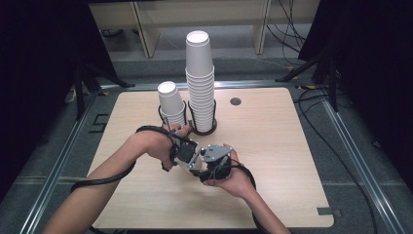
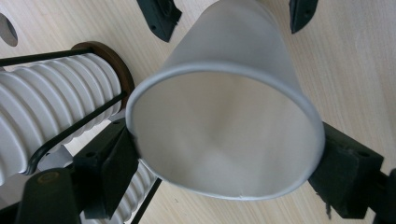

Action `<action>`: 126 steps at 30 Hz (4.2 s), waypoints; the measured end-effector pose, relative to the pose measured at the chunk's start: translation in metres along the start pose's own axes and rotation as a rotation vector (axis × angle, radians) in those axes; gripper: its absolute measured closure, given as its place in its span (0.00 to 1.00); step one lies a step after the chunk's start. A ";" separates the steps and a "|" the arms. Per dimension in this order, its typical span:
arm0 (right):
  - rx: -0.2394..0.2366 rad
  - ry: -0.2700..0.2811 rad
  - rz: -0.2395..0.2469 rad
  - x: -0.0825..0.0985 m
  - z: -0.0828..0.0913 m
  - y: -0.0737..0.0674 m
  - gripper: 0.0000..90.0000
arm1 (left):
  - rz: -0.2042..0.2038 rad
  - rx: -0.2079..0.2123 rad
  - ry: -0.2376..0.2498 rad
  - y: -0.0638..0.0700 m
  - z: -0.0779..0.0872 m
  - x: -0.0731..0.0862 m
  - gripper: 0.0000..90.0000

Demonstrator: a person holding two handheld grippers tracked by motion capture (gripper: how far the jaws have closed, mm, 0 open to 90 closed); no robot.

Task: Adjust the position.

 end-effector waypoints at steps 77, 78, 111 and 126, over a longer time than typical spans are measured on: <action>0.033 0.022 0.009 0.013 -0.006 -0.002 0.34 | 0.003 0.000 0.091 -0.003 0.009 -0.009 0.17; 0.034 0.021 0.010 0.013 -0.006 -0.002 0.34 | 0.005 0.002 0.093 -0.003 0.009 -0.009 0.17; 0.083 0.036 -0.020 0.025 0.010 0.005 0.33 | 0.205 -0.042 0.388 -0.008 0.021 0.003 0.00; 0.153 0.076 -0.080 0.034 0.027 0.013 0.33 | 0.492 -0.077 0.655 -0.006 0.016 0.028 0.00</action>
Point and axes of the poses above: each handheld gripper's, and its own axes: z roughly backward along the jaws, x roughly out of its underside, y roughly to its right, the point moved 6 cm from there along -z, roughly forward along the jaws, and after that the axes turned 11 degrees about z, right-handed, at the moved point
